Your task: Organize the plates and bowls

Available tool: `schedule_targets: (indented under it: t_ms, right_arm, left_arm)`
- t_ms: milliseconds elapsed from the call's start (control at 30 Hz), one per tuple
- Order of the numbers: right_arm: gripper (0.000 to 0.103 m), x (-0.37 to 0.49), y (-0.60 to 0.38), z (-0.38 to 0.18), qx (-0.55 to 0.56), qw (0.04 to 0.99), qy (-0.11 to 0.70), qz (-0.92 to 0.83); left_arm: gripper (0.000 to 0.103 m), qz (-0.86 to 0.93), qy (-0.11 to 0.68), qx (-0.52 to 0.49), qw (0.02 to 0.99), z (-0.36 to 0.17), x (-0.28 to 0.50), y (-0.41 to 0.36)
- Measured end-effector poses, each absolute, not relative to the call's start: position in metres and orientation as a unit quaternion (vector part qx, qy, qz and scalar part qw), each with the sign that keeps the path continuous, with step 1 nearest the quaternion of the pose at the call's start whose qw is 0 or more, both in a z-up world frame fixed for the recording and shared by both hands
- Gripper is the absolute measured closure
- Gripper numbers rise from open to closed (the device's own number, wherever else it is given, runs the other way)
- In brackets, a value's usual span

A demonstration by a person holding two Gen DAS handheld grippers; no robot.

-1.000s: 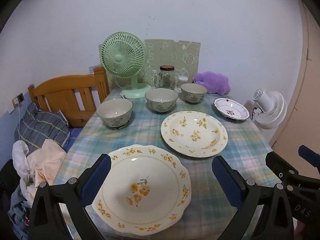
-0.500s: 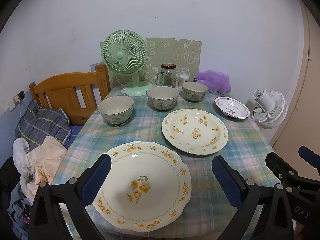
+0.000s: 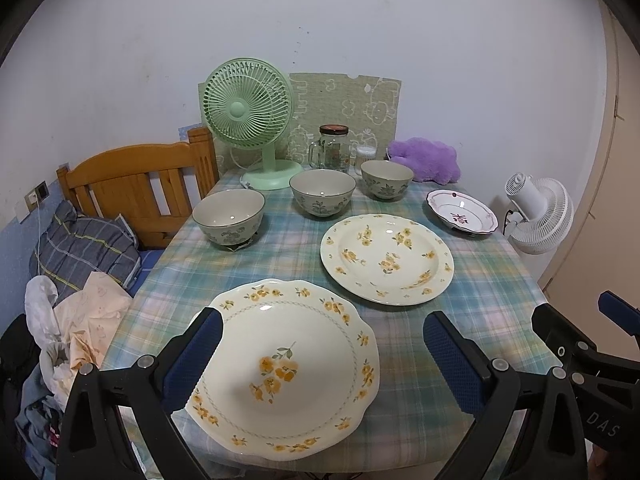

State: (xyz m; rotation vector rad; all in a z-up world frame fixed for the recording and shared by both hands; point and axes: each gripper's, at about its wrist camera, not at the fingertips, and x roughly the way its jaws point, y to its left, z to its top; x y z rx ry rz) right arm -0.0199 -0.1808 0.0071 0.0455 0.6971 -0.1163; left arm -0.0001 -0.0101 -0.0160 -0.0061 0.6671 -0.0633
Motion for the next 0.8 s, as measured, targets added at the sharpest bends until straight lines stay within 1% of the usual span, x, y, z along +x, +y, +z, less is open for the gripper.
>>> schedule_targets:
  t_ms: [800]
  right_arm:
    - [0.002,-0.021,-0.1838,0.0076,0.022,0.938,0.341,-0.056]
  left_arm:
    - [0.003,-0.032,0.327,-0.002,0.944,-0.016,-0.0012,-0.0104]
